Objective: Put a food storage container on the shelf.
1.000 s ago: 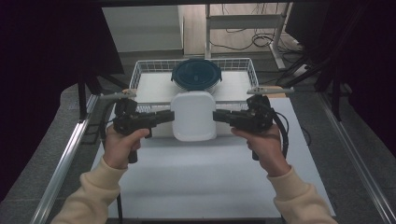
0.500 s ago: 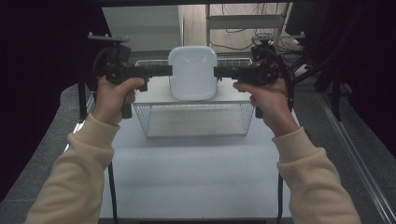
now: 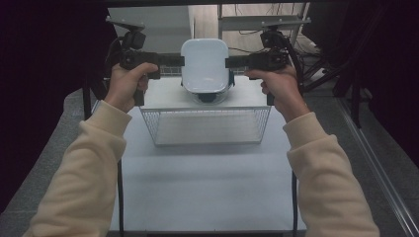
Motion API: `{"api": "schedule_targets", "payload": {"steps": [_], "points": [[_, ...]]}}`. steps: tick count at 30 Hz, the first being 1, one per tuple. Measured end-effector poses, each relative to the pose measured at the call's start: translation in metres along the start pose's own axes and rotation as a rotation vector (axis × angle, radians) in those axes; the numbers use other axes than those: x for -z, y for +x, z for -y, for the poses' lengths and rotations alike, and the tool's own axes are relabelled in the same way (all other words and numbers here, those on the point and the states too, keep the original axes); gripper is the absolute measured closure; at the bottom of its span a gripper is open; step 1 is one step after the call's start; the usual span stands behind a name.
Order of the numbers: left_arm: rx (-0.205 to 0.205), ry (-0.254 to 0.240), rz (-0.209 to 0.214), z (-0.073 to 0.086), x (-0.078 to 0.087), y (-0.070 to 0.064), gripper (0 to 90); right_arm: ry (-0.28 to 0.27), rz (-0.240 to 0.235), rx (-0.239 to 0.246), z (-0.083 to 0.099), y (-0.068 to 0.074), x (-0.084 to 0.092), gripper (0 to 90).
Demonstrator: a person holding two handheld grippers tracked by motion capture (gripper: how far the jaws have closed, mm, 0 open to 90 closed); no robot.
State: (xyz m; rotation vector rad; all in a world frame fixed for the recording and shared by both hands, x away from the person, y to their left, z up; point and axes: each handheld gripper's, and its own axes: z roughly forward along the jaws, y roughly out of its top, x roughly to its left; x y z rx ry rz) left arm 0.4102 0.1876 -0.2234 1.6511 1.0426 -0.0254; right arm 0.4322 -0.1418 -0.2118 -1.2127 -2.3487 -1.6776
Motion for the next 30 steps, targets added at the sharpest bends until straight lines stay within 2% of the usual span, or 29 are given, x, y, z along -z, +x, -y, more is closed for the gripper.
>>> {"api": "schedule_targets", "payload": {"steps": [2, 4, 5, 6, 7, 8, 9, 10, 11, 12, 13, 14, 15, 16, 17, 18, 19, 22, 23, 25, 28, 30], "points": [[0.009, 0.007, -0.002, -0.001, -0.002, 0.003, 79.6, 0.013, 0.007, -0.015, -0.002, -0.005, -0.005, 79.0], [0.039, 0.017, 0.004, -0.002, -0.008, 0.011, 79.6, 0.029, 0.015, -0.038, -0.003, -0.011, -0.010, 78.9], [0.076, 0.010, 0.023, -0.004, -0.012, 0.018, 79.4, 0.040, 0.017, -0.055, -0.004, -0.013, -0.012, 78.5], [0.076, 0.010, 0.023, -0.004, -0.012, 0.018, 79.4, 0.040, 0.017, -0.055, -0.004, -0.013, -0.012, 78.5], [0.092, 0.009, 0.036, -0.005, -0.013, 0.022, 79.4, 0.037, -0.001, -0.098, -0.007, -0.020, -0.015, 77.9], [0.105, 0.012, 0.050, -0.006, -0.014, 0.025, 79.4, 0.037, -0.001, -0.098, -0.007, -0.020, -0.015, 77.9], [0.137, 0.021, 0.079, -0.009, -0.016, 0.032, 79.1, 0.047, -0.011, -0.120, -0.010, -0.026, -0.018, 76.9], [0.137, 0.021, 0.079, -0.009, -0.016, 0.032, 78.9, 0.047, -0.011, -0.120, -0.010, -0.026, -0.018, 76.9], [0.167, 0.020, 0.101, -0.011, -0.020, 0.040, 78.5, 0.056, -0.016, -0.149, -0.014, -0.031, -0.021, 75.6], [0.167, 0.020, 0.101, -0.011, -0.020, 0.040, 77.5, 0.056, -0.016, -0.149, -0.014, -0.031, -0.021, 75.6], [0.198, 0.023, 0.098, -0.013, -0.025, 0.048, 76.3, 0.061, -0.020, -0.181, -0.017, -0.037, -0.026, 73.9], [0.198, 0.023, 0.098, -0.013, -0.025, 0.048, 75.5, 0.061, -0.020, -0.181, -0.017, -0.037, -0.026, 73.9], [0.245, 0.018, 0.112, -0.014, -0.029, 0.057, 74.9, 0.055, -0.031, -0.226, -0.019, -0.044, -0.031, 72.7], [0.245, 0.018, 0.112, -0.014, -0.029, 0.057, 74.3, 0.055, -0.031, -0.226, -0.019, -0.044, -0.031, 72.7], [0.284, 0.010, 0.126, -0.015, -0.033, 0.065, 73.7, 0.042, -0.047, -0.277, -0.020, -0.052, -0.036, 72.1], [0.284, 0.010, 0.126, -0.015, -0.033, 0.065, 73.1, 0.042, -0.047, -0.277, -0.020, -0.052, -0.036, 72.1], [0.311, 0.003, 0.131, -0.015, -0.037, 0.071, 72.6, 0.026, -0.057, -0.314, -0.020, -0.060, -0.040, 72.0], [0.320, 0.009, 0.113, -0.014, -0.042, 0.075, 71.2, 0.019, -0.048, -0.333, -0.019, -0.065, -0.044, 71.4], [0.328, -0.002, 0.122, -0.013, -0.044, 0.077, 70.6, 0.018, -0.036, -0.331, -0.018, -0.067, -0.046, 71.1], [0.346, -0.017, 0.147, -0.011, -0.046, 0.081, 71.0, 0.000, -0.048, -0.350, -0.017, -0.069, -0.047, 70.7], [0.329, -0.012, 0.138, -0.011, -0.048, 0.080, 67.8, -0.014, -0.054, -0.347, -0.015, -0.070, -0.046, 69.8], [0.293, 0.004, 0.112, -0.012, -0.050, 0.075, 59.2, -0.023, -0.045, -0.330, -0.013, -0.068, -0.045, 62.9]]}}
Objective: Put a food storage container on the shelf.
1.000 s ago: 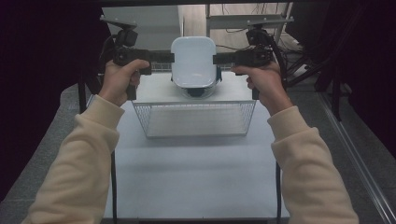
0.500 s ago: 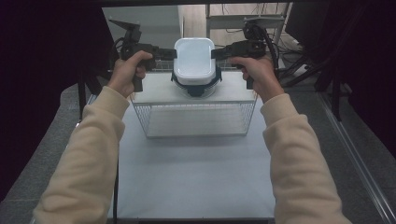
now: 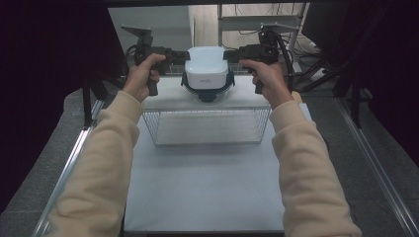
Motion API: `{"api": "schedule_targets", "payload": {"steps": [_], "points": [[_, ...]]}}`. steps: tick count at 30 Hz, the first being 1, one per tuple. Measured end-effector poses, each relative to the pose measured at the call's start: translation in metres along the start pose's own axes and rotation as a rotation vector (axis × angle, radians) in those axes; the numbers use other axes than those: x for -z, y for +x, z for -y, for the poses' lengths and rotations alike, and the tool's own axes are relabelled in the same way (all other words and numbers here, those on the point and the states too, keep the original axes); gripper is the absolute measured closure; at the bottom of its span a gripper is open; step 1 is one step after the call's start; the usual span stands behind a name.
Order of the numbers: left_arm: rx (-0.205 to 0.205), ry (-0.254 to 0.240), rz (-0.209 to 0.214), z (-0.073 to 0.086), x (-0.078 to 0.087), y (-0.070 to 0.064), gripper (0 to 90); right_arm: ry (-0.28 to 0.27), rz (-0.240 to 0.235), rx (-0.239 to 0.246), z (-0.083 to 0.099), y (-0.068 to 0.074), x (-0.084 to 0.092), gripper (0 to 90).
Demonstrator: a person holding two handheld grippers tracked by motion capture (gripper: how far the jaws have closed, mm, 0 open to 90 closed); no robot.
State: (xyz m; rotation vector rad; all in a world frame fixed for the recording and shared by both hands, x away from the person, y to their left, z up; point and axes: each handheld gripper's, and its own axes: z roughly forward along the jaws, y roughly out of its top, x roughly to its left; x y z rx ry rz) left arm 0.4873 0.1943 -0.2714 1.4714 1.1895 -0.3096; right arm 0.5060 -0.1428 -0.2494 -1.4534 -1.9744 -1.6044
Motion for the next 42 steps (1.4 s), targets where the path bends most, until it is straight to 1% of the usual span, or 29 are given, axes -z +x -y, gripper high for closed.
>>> {"api": "schedule_targets", "payload": {"steps": [1, 2, 3, 4, 5, 6, 8, 9, 10, 11, 12, 13, 14, 15, 17, 18, 19, 23, 24, 25, 28, 29, 30, 31, 32, 35, 38, 40, 42], "points": [[-0.035, -0.001, -0.033, 0.001, 0.000, -0.004, 46.4, -0.029, 0.018, 0.037, 0.003, 0.004, 0.003, 56.1], [-0.050, -0.016, -0.047, 0.002, 0.001, -0.006, 42.7, -0.039, 0.015, 0.057, 0.004, 0.005, 0.006, 55.0], [-0.096, -0.048, -0.070, 0.005, 0.008, -0.012, 38.1, -0.047, 0.022, 0.089, 0.006, 0.008, 0.009, 52.2], [-0.096, -0.048, -0.070, 0.005, 0.008, -0.012, 34.5, -0.047, 0.022, 0.089, 0.006, 0.008, 0.009, 52.2], [-0.131, -0.059, -0.095, 0.007, 0.012, -0.016, 34.5, -0.058, 0.032, 0.125, 0.010, 0.010, 0.013, 48.5], [-0.171, -0.068, -0.127, 0.010, 0.016, -0.020, 29.8, -0.083, 0.042, 0.189, 0.017, 0.015, 0.022, 43.7], [-0.256, -0.081, -0.197, 0.019, 0.026, -0.028, 27.7, -0.098, 0.049, 0.248, 0.027, 0.019, 0.034, 40.8], [-0.308, -0.105, -0.223, 0.034, 0.037, -0.034, 27.2, -0.107, 0.056, 0.285, 0.033, 0.020, 0.041, 39.6], [-0.308, -0.105, -0.223, 0.034, 0.037, -0.034, 26.8, -0.114, 0.066, 0.315, 0.039, 0.021, 0.047, 38.6], [-0.333, -0.113, -0.230, 0.051, 0.046, -0.036, 26.3, -0.118, 0.077, 0.340, 0.045, 0.021, 0.054, 37.7], [-0.333, -0.113, -0.230, 0.051, 0.046, -0.036, 25.9, -0.118, 0.077, 0.340, 0.045, 0.021, 0.054, 37.7], [-0.344, -0.113, -0.234, 0.061, 0.050, -0.036, 25.9, -0.117, 0.083, 0.362, 0.052, 0.021, 0.059, 37.2], [-0.368, -0.116, -0.253, 0.081, 0.058, -0.034, 25.5, -0.109, 0.095, 0.409, 0.069, 0.019, 0.069, 35.5], [-0.368, -0.116, -0.253, 0.081, 0.058, -0.034, 25.4, -0.104, 0.102, 0.432, 0.078, 0.018, 0.073, 34.6], [-0.403, -0.118, -0.278, 0.104, 0.064, -0.031, 25.4, -0.096, 0.109, 0.452, 0.088, 0.017, 0.077, 33.6], [-0.418, -0.118, -0.282, 0.129, 0.069, -0.025, 25.4, -0.083, 0.115, 0.487, 0.108, 0.014, 0.083, 31.7], [-0.418, -0.118, -0.282, 0.129, 0.069, -0.025, 25.2, -0.083, 0.115, 0.487, 0.108, 0.014, 0.083, 31.7], [-0.439, -0.084, -0.287, 0.176, 0.070, -0.009, 24.4, -0.068, 0.116, 0.513, 0.146, 0.002, 0.090, 28.8], [-0.440, -0.071, -0.297, 0.195, 0.068, 0.000, 23.9, -0.063, 0.114, 0.514, 0.163, -0.005, 0.091, 28.1], [-0.440, -0.071, -0.297, 0.195, 0.068, 0.000, 23.6, -0.063, 0.114, 0.514, 0.163, -0.005, 0.091, 28.1], [-0.427, -0.044, -0.307, 0.220, 0.065, 0.014, 22.6, -0.062, 0.125, 0.512, 0.185, -0.017, 0.090, 27.3], [-0.425, -0.024, -0.313, 0.229, 0.063, 0.020, 20.7, -0.050, 0.143, 0.512, 0.201, -0.026, 0.089, 26.7], [-0.426, -0.014, -0.320, 0.234, 0.062, 0.023, 20.4, -0.050, 0.143, 0.512, 0.201, -0.026, 0.089, 26.7], [-0.415, 0.008, -0.328, 0.247, 0.060, 0.032, 20.1, -0.038, 0.172, 0.519, 0.213, -0.034, 0.089, 26.2], [-0.415, 0.008, -0.328, 0.247, 0.060, 0.032, 19.9, -0.038, 0.172, 0.519, 0.213, -0.034, 0.089, 26.2], [-0.386, 0.046, -0.335, 0.260, 0.056, 0.044, 20.0, -0.020, 0.198, 0.489, 0.233, -0.052, 0.089, 26.1], [-0.377, 0.067, -0.361, 0.268, 0.054, 0.051, 19.8, 0.045, 0.249, 0.454, 0.254, -0.075, 0.087, 25.4], [-0.385, 0.083, -0.388, 0.271, 0.051, 0.054, 19.8, 0.059, 0.259, 0.446, 0.257, -0.080, 0.087, 25.3], [-0.380, 0.095, -0.390, 0.273, 0.049, 0.056, 19.8, 0.069, 0.265, 0.431, 0.264, -0.087, 0.087, 25.3]]}}
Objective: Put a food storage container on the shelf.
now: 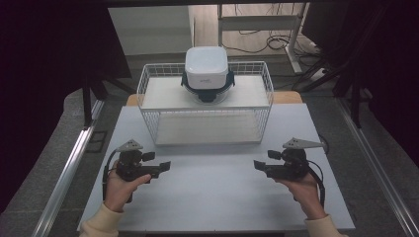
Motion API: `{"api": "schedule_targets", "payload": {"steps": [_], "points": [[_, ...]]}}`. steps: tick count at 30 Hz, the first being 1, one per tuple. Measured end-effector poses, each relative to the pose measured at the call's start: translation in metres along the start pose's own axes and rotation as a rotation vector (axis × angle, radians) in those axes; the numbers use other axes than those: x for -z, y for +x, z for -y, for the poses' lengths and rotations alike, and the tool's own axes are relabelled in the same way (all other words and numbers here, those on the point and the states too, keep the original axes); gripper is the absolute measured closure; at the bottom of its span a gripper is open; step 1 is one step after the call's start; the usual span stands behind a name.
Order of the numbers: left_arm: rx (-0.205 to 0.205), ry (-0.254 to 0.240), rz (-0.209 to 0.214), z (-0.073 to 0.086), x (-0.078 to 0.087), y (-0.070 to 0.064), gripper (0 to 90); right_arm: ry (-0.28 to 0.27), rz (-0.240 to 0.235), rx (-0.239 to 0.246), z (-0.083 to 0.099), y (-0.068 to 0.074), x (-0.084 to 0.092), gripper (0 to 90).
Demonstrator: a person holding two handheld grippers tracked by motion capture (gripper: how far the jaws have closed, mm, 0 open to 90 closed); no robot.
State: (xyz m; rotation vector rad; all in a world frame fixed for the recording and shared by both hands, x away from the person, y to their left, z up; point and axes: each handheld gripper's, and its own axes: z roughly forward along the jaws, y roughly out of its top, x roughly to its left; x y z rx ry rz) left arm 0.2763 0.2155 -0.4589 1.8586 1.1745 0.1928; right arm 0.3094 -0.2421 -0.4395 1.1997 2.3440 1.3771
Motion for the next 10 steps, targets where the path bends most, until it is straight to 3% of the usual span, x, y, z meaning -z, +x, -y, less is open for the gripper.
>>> {"api": "schedule_targets", "payload": {"steps": [10], "points": [[0.010, 0.014, -0.006, 0.0025, -0.0040, 0.0040, 20.2, 0.003, 0.015, 0.012, 0.0052, -0.0032, -0.0003, 24.2]]}}
